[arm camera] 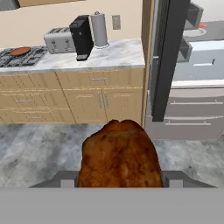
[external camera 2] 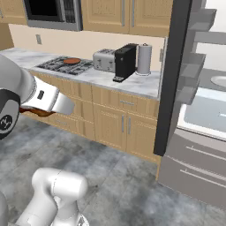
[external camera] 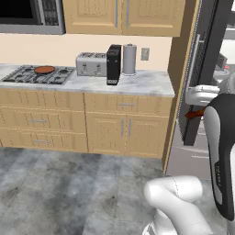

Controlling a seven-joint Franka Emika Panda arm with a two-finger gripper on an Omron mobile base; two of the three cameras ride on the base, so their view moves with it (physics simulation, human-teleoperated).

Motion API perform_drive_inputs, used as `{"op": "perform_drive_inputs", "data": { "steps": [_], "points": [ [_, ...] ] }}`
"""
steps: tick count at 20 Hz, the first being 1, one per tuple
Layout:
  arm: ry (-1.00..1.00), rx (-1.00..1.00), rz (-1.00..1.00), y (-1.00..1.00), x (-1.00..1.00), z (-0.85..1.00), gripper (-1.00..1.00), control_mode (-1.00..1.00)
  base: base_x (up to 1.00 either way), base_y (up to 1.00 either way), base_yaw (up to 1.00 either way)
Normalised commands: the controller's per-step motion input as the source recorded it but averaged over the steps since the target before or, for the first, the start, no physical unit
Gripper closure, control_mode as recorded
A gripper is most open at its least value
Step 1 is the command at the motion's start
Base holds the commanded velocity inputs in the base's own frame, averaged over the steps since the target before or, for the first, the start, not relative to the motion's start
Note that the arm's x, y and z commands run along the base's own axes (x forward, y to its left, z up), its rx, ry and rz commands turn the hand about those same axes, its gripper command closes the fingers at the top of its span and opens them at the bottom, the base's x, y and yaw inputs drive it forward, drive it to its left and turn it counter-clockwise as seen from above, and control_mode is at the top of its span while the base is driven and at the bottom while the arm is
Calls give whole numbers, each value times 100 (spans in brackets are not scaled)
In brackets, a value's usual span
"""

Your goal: Retrieve the chicken drumstick from the fridge and place it on the saucepan with marinade on the stove.

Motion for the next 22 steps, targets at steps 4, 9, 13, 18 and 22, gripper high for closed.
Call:
{"op": "perform_drive_inputs", "data": {
  "steps": [4, 9, 13, 18, 22],
  "points": [
    [0, 0, 0, 0, 0, 0, 100, 100, 100, 100, 0],
    [0, 0, 0, 0, 0, 0, 100, 100, 100, 100, 0],
    [0, 0, 0, 0, 0, 0, 100, 100, 100, 100, -3],
    [0, 0, 0, 0, 0, 0, 100, 100, 100, 100, -5],
    [0, 0, 0, 0, 0, 0, 100, 100, 100, 100, -10]
  ]
}}
